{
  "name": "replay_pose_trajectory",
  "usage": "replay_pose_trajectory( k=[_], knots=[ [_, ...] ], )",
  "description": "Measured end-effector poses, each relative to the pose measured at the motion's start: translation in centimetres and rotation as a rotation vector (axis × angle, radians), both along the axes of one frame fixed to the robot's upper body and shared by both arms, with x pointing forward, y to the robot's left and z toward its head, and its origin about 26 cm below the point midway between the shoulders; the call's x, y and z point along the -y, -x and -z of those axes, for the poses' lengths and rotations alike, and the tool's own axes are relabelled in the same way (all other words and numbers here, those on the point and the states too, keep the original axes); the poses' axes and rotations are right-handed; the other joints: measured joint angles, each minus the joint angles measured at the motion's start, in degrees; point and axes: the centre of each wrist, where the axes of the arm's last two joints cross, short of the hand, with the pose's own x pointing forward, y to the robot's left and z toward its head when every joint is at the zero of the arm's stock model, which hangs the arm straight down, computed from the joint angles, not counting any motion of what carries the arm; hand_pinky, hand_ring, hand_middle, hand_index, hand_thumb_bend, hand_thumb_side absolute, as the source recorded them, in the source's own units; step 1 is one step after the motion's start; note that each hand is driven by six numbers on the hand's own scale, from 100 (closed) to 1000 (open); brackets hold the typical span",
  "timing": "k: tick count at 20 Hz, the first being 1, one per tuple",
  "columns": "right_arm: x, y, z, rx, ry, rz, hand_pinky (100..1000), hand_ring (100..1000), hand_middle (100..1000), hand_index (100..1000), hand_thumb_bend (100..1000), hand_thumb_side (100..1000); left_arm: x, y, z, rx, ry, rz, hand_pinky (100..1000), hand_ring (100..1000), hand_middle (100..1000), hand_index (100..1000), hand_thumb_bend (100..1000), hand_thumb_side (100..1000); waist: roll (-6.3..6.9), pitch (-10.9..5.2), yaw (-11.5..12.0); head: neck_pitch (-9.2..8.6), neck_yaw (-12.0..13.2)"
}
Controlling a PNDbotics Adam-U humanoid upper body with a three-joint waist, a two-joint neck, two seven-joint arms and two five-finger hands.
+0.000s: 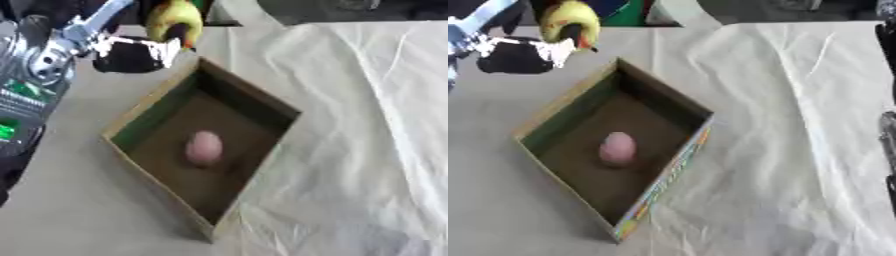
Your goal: Pick up objects on the table and place them in the box.
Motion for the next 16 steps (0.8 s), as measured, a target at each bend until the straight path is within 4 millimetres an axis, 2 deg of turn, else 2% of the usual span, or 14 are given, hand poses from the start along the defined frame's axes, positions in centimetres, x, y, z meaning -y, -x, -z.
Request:
replay_pose_trajectory(
  k=[8, 16],
  knots=[
    [-0.1, 0.0, 0.0, -0.006, 0.003, -0.017, 804, 655, 562, 767, 100, 580, 2.3, 0.4, 2.4, -0.082, -0.062, 0.063, 236, 501, 460, 572, 100, 288, 0.16, -0.44, 0.34, 0.08, 1.04],
    [-0.1, 0.0, 0.1, -0.009, 0.003, -0.020, 806, 655, 562, 769, 100, 584, 3.2, -1.0, 6.2, -0.175, -0.246, 0.049, 365, 577, 539, 710, 100, 243, 0.31, -0.45, 0.52, 0.50, 1.14]
  ],
)
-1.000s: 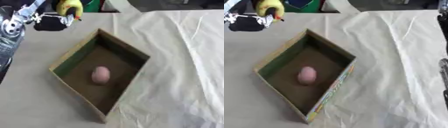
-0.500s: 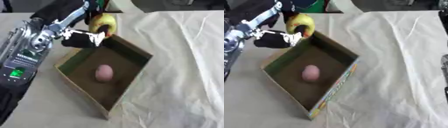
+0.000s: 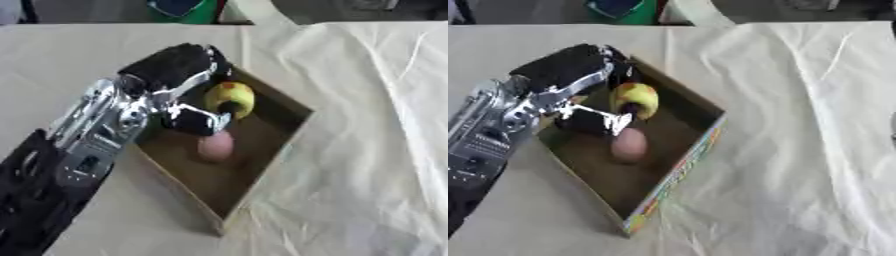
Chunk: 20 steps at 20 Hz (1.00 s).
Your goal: Pick up objects on the table and place them in the box.
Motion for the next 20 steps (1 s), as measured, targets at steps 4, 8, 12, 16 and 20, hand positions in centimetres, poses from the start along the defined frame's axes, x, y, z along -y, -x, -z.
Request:
replay_pose_trajectory(
  k=[4, 8, 12, 16, 20],
  knots=[
    [-0.1, 0.0, 0.1, -0.003, -0.004, -0.003, 807, 655, 562, 770, 100, 586, 0.2, -0.5, 1.1, -0.021, -0.089, -0.008, 439, 634, 612, 787, 100, 204, -0.05, 0.01, 0.00, 0.00, -1.51],
    [-0.1, 0.0, 0.1, -0.003, -0.004, -0.004, 808, 664, 561, 770, 100, 588, 0.1, -0.8, 1.6, -0.039, -0.160, -0.018, 528, 744, 739, 886, 181, 520, -0.10, 0.19, 0.00, 0.00, -3.12],
    [-0.1, 0.0, 0.1, -0.003, -0.004, -0.005, 809, 666, 561, 771, 100, 592, -0.1, -0.8, 1.9, -0.048, -0.209, -0.041, 627, 834, 830, 954, 477, 876, -0.04, 0.56, -0.01, -0.01, -3.65],
    [-0.1, 0.0, 0.1, -0.003, -0.004, -0.004, 810, 665, 560, 771, 100, 595, -0.5, -0.5, 1.3, -0.017, -0.189, -0.077, 660, 867, 866, 978, 605, 972, 0.15, 0.85, 0.18, -0.04, -3.66],
    [0.0, 0.0, 0.2, -0.006, -0.005, -0.002, 810, 665, 559, 771, 100, 597, -1.3, 0.2, -0.2, 0.052, -0.099, -0.122, 646, 860, 856, 969, 691, 1000, 0.16, 0.90, 0.40, -0.07, -3.58]
  ],
)
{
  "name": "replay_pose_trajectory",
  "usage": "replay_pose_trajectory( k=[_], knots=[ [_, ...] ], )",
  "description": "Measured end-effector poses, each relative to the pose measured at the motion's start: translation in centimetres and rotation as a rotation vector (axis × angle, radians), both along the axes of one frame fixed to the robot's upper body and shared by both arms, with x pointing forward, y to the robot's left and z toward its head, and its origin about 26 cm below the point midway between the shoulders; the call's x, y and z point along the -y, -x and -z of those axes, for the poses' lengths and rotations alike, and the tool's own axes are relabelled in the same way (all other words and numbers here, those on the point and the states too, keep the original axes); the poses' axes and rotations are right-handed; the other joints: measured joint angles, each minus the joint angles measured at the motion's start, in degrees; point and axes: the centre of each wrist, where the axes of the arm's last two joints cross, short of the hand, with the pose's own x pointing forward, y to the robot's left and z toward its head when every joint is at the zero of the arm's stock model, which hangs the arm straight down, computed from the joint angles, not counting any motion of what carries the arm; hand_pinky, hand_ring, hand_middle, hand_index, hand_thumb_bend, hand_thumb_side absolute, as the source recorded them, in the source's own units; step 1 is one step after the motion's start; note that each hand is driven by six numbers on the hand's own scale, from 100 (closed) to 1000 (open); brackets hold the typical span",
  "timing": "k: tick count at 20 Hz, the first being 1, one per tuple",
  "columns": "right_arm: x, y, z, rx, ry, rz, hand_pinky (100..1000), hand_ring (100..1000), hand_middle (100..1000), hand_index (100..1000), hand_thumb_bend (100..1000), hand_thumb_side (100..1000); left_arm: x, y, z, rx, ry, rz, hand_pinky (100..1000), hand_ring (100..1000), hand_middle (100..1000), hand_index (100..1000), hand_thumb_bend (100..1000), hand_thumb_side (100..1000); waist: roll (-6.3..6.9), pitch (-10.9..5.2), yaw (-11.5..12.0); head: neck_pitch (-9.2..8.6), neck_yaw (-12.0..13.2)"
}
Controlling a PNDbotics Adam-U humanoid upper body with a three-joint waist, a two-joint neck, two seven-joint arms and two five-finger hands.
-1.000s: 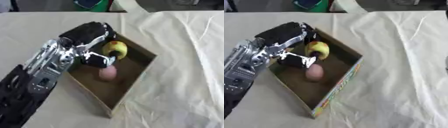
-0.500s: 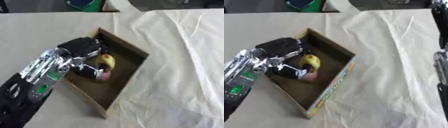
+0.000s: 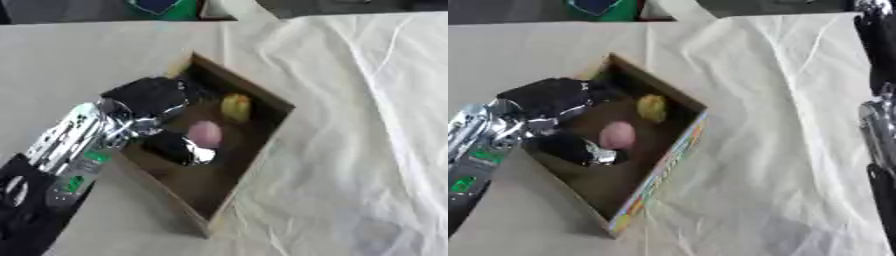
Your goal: Pick up objects on the table and place them in the box.
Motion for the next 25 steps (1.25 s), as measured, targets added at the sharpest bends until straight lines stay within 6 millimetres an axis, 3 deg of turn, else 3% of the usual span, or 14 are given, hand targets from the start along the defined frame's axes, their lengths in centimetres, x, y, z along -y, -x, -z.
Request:
replay_pose_trajectory(
  k=[3, 5, 6, 8, 10, 11, 17, 25],
  knots=[
    [0.1, 0.0, 0.2, -0.006, -0.002, 0.004, 809, 665, 558, 770, 100, 597, -0.6, 0.6, -1.4, 0.073, 0.090, -0.022, 614, 838, 832, 950, 671, 1000, 0.04, 0.00, 0.19, -0.02, 0.01],
    [0.1, 0.0, 0.2, -0.007, -0.004, 0.006, 809, 664, 558, 770, 100, 596, -1.3, 1.3, -2.6, 0.135, 0.169, -0.042, 585, 817, 811, 936, 602, 1000, 0.03, 0.00, 0.26, -0.02, 0.01],
    [0.1, 0.0, 0.2, -0.007, -0.005, 0.007, 809, 665, 558, 770, 100, 596, -1.6, 1.6, -3.1, 0.166, 0.213, -0.054, 567, 803, 795, 929, 500, 1000, 0.02, 0.00, 0.29, -0.02, 0.00],
    [0.1, 0.0, 0.2, -0.007, -0.005, 0.008, 809, 664, 557, 770, 100, 596, -2.6, 2.4, -4.1, 0.229, 0.318, -0.081, 549, 790, 780, 925, 433, 1000, -0.02, -0.01, 0.41, -0.02, -0.03],
    [0.1, 0.1, 0.2, -0.006, -0.007, 0.011, 808, 664, 557, 770, 100, 595, -3.6, 3.0, -4.9, 0.269, 0.437, -0.103, 514, 763, 751, 909, 140, 1000, -0.04, -0.02, 0.73, -0.02, -0.05],
    [0.2, 0.1, 0.2, -0.006, -0.008, 0.013, 808, 664, 557, 770, 100, 594, -4.2, 3.1, -5.1, 0.280, 0.502, -0.111, 502, 754, 741, 903, 104, 1000, -0.06, -0.04, 0.82, -0.01, -0.06],
    [0.2, 0.1, 0.2, -0.003, -0.013, 0.019, 807, 664, 556, 769, 100, 594, -7.7, 2.8, -5.2, 0.279, 0.917, -0.140, 404, 661, 642, 838, 100, 1000, -0.56, -0.05, 1.53, 0.00, -0.05],
    [0.4, 0.1, 0.0, 0.043, -0.031, 0.031, 794, 668, 567, 772, 100, 579, -11.9, 2.5, -3.5, 0.328, 1.452, -0.055, 415, 626, 622, 822, 103, 1000, -0.78, -0.05, 2.07, 0.05, 0.74]
  ],
)
